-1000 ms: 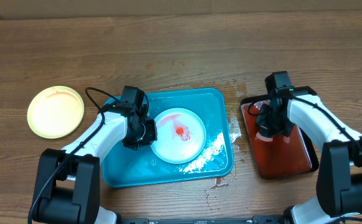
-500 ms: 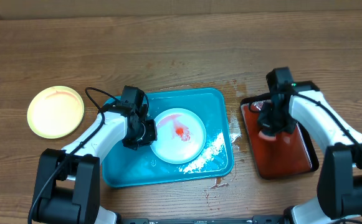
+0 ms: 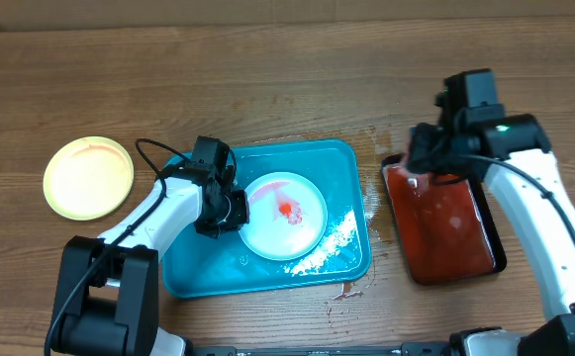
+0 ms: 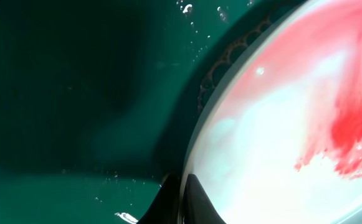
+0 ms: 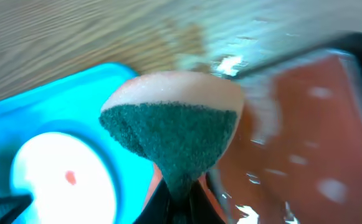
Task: Clean dirty plates on tray and stack at the side
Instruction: 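Carry the sponge from the water tray onto the white plate, then scrub the white plate with the sponge while left gripper holds rim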
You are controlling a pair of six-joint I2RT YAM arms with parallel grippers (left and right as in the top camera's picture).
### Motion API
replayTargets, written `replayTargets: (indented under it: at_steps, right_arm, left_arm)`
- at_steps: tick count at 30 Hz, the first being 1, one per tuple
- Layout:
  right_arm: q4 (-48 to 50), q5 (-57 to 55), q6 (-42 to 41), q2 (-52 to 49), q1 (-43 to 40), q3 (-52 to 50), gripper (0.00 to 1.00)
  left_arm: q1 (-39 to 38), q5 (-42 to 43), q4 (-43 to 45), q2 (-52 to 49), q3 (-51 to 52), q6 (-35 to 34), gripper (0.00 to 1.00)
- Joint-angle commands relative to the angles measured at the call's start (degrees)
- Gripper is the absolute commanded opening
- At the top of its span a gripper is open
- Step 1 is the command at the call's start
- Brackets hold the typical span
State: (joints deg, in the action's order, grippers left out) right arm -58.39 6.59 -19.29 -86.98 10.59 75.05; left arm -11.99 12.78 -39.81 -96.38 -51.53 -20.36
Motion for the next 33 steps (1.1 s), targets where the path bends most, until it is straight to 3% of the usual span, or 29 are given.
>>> replayTargets:
  at_steps: [1,6,20,28,33]
  right_arm:
    - [3.26,4.66,-1.27,-1.81,7.78,-1.81,0.04]
    - [10.27,6.01,-12.79,-9.2,17.75,-1.95,0.04]
    - [29.99,22.73,-23.15,-29.05,27.5,-1.97,0.04]
    - [31.89,25.38,-24.46,-35.54,29.0,-1.99,0.04]
    - [26.95,20.7,-24.48,-35.41,25.86,-1.36,0.04]
  left_arm:
    - [0.2,-2.91,-0.39,0.07,-0.44,2.21,0.04]
    - [0.2,-2.89,-0.42,0.07,-0.44,2.21,0.04]
    - [0.2,-2.91,-0.37,0.07,-0.44,2.38,0.04]
    - [0.2,-2.89,-0.39,0.07,-0.44,2.38,0.04]
    - [0.2,-2.89,-0.44,0.07,-0.44,2.36,0.04]
